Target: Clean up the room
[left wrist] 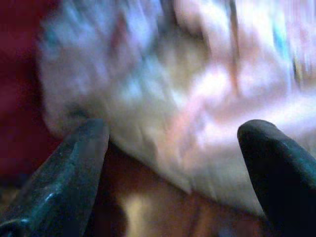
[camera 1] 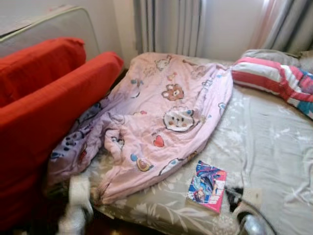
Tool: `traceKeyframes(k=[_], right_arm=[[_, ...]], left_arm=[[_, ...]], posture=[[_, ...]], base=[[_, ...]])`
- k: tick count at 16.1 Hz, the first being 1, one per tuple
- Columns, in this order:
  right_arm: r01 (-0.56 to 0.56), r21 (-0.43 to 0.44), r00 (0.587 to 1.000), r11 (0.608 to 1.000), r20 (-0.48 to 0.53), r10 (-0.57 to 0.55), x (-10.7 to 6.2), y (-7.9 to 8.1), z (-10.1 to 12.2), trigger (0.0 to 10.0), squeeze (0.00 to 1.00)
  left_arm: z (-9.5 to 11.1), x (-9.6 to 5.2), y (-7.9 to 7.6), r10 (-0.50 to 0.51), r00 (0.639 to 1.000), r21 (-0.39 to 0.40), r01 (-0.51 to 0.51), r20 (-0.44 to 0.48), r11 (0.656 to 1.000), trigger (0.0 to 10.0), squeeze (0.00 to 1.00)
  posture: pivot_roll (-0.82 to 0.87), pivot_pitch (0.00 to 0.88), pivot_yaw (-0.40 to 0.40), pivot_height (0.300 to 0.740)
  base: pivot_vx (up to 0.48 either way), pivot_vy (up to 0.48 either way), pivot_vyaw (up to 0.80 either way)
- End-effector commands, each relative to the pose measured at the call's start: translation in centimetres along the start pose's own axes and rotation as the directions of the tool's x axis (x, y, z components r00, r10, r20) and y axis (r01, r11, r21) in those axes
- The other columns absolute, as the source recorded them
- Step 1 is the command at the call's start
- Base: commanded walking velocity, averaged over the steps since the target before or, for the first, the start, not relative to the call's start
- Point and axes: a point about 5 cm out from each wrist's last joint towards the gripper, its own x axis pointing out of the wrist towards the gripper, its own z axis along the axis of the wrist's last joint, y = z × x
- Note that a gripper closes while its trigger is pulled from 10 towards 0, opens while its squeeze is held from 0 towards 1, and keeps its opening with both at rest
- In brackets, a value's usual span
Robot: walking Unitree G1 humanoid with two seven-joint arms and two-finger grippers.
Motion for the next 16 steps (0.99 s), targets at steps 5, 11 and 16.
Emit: traceKeyframes(k=[5, 11, 16], right_arm=[[-0.069, -0.026, 0.985, 0.997, 0.154, 0.072, 0.4, 0.7, 2.5, 10.0, 0.0], [-0.071, -0.026, 0.972, 0.997, 0.222, 0.075, 0.0, 0.8, 2.7, 10.0, 0.0], [-0.04, -0.037, 0.979, 0.998, 0.199, 0.047, 0.2, 0.4, 2.9, 10.0, 0.0]], left_arm=[[2.7, 0.0, -0.2, -0.072, 0.974, -0.037, 0.082, 0.213, 0.996, 10.0, 0.0], [3.1, -0.9, -1.1, -0.127, 0.946, -0.024, 0.14, 0.298, 0.99, 10.0, 0.0], [3.2, -0.9, -1.0, -0.13, 0.946, -0.016, 0.141, 0.298, 0.99, 10.0, 0.0]], posture=[[0.13, 0.02, -0.021, 0.705], [0.14, 0.04, -0.032, 0.705], [0.14, 0.038, -0.035, 0.675]], base=[[0.0, 0.0, 0.0], [0.0, 0.0, 0.0], [0.0, 0.0, 0.0]])
